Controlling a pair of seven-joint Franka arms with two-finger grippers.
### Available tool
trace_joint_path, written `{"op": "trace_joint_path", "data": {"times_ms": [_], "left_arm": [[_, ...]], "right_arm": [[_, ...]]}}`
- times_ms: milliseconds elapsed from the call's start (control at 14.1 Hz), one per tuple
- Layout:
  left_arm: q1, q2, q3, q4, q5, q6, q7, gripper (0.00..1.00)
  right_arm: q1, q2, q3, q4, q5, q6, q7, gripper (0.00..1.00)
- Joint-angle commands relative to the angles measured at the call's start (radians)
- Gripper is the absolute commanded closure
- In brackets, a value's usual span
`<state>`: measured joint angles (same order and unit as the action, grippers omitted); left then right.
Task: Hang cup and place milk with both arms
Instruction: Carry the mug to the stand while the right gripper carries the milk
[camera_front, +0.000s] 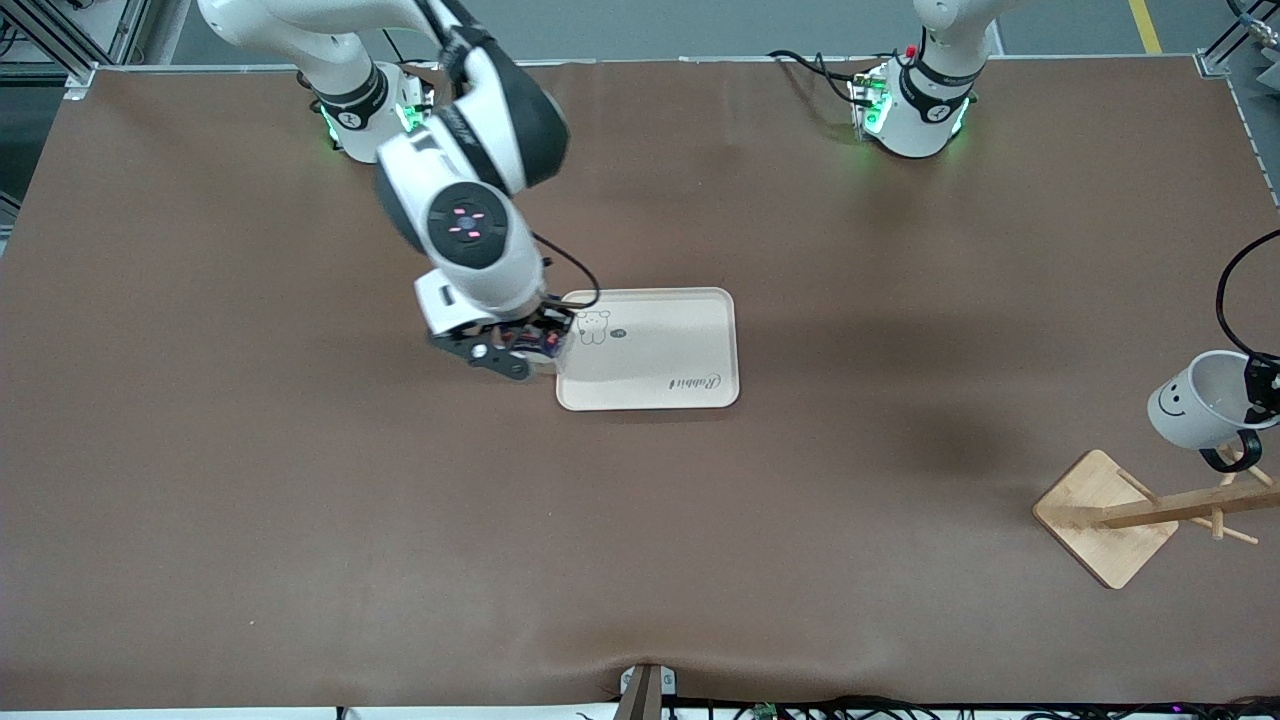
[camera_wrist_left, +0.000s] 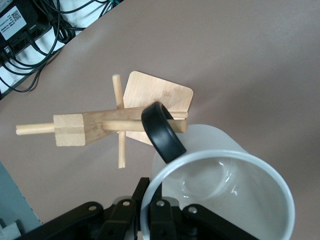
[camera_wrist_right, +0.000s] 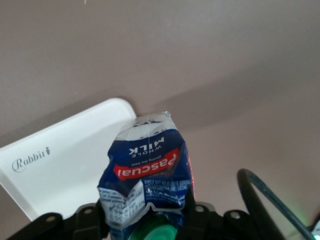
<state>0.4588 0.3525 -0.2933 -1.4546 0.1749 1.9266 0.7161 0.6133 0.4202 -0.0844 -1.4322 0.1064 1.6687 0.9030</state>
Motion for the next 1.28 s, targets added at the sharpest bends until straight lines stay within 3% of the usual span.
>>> {"op": "trace_joint_path", "data": {"times_ms": [0, 71, 142, 213, 284, 355, 782, 1209], "left_arm": [[0.006, 0.02, -0.007, 0.023, 0.017, 0.005, 0.008, 1.0], [0.006, 0.025, -0.007, 0.023, 0.017, 0.005, 0.002, 0.98], [0.004, 0.028, -0.007, 0.023, 0.017, 0.005, -0.012, 0.8], [0.004, 0.029, -0.007, 0.023, 0.012, 0.005, -0.041, 0.58], [0.004, 0.029, -0.009, 0.023, 0.009, 0.005, -0.062, 0.24], [0.004, 0.028, -0.009, 0.023, 0.006, 0.003, -0.07, 0.0], [-0.008, -0.009, -0.029, 0.023, -0.015, -0.086, -0.222, 0.0], [-0.006, -0.081, -0.144, 0.023, -0.018, -0.268, -0.55, 0.0]], "right_arm": [[-0.105, -0.049, 0.014, -0.014, -0.016, -0.035, -0.052, 1.0], [-0.139, -0.058, 0.012, -0.022, -0.025, -0.036, -0.068, 1.0], [-0.18, -0.064, 0.012, -0.024, -0.055, -0.036, -0.122, 1.0], [-0.217, -0.07, 0.014, -0.025, -0.085, -0.036, -0.177, 1.0], [-0.252, -0.078, 0.014, -0.04, -0.089, -0.036, -0.211, 1.0], [-0.298, -0.092, 0.014, -0.072, -0.091, -0.036, -0.232, 1.0], [-0.579, -0.254, 0.014, -0.4, -0.091, 0.13, -0.588, 1.0], [-0.662, -0.313, 0.012, -0.605, -0.146, 0.319, -0.61, 1.0]]}}
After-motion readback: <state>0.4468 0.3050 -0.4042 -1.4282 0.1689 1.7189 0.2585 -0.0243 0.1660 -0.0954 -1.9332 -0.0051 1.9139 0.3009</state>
